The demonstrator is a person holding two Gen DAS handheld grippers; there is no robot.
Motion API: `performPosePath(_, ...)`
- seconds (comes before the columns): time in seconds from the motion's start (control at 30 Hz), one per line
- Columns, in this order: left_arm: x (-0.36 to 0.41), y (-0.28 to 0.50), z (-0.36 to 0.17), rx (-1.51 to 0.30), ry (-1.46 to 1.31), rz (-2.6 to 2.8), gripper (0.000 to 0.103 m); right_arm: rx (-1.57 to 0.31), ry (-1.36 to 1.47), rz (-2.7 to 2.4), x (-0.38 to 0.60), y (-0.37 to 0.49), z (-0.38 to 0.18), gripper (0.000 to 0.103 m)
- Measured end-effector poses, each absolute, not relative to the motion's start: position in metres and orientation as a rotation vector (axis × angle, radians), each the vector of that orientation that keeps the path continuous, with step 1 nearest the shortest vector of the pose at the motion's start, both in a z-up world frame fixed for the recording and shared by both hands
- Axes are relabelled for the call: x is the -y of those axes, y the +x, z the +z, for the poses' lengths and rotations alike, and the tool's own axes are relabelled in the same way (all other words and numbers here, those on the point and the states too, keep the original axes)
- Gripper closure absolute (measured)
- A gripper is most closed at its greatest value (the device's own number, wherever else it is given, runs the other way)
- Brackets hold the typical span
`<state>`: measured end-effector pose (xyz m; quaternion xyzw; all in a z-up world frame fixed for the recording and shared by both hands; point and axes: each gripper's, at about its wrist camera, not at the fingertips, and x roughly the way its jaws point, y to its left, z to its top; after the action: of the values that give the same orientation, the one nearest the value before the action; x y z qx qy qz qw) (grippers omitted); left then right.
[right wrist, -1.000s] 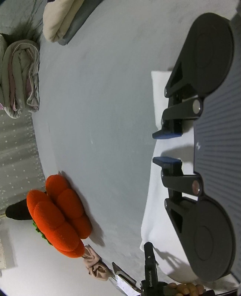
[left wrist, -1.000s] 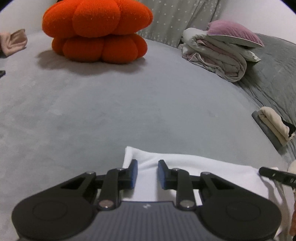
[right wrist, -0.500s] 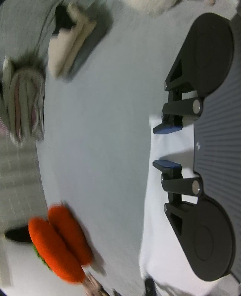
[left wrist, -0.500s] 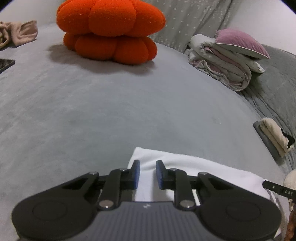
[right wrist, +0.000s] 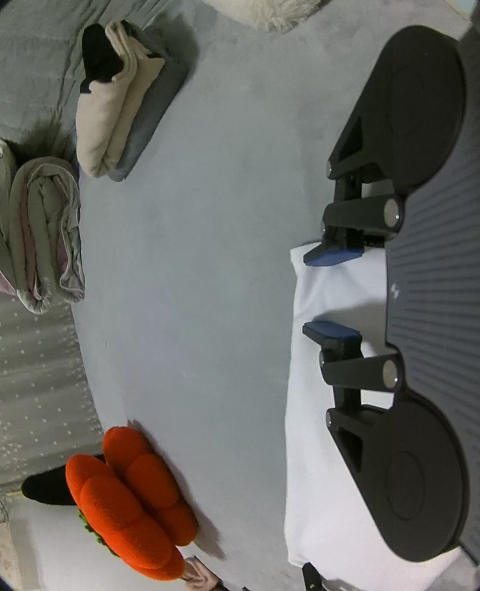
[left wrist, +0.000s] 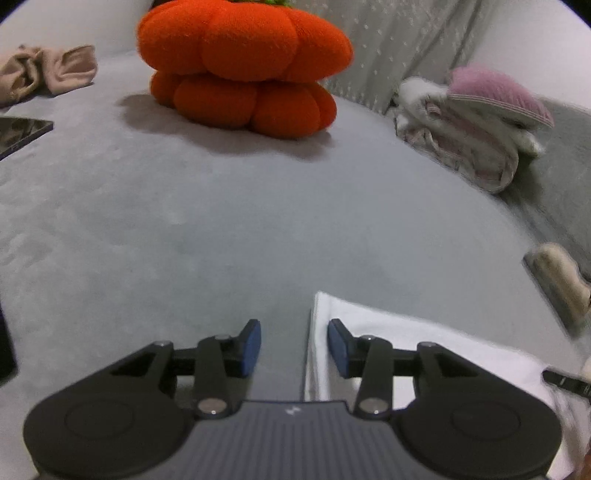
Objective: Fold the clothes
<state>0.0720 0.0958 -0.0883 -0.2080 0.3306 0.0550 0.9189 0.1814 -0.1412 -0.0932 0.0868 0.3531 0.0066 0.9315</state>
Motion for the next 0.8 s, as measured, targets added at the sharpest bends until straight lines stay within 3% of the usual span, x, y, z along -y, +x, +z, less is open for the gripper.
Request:
performPosePath(0.13,-0.102,0.053,-0.066,-0.600,-0.466,0.124,0.064,-0.653,0.164,0.055,0.127,0.162,-0.068,0.050)
performPosePath(0.33,-0.045,0.015,-0.054,-0.560,-0.300,-0.099,0.063,-0.607,0.062,0.210,0.082,0.126,-0.049,0.048)
performPosePath(0.47,-0.015,0.009,-0.085,-0.677,-0.244,-0.120,0.064,-0.693,-0.026,0.304,0.047,0.123,-0.076,0.048)
performPosePath(0.57,-0.015,0.007,-0.100,-0.658,-0.220,-0.106,0.064,-0.675,-0.127,0.298,0.032,0.124,-0.105,0.041)
performPosePath(0.8,-0.042,-0.010,-0.093,-0.687,-0.334,-0.058,0.081,-0.682,-0.104,0.305,0.037,0.126,-0.104,0.040)
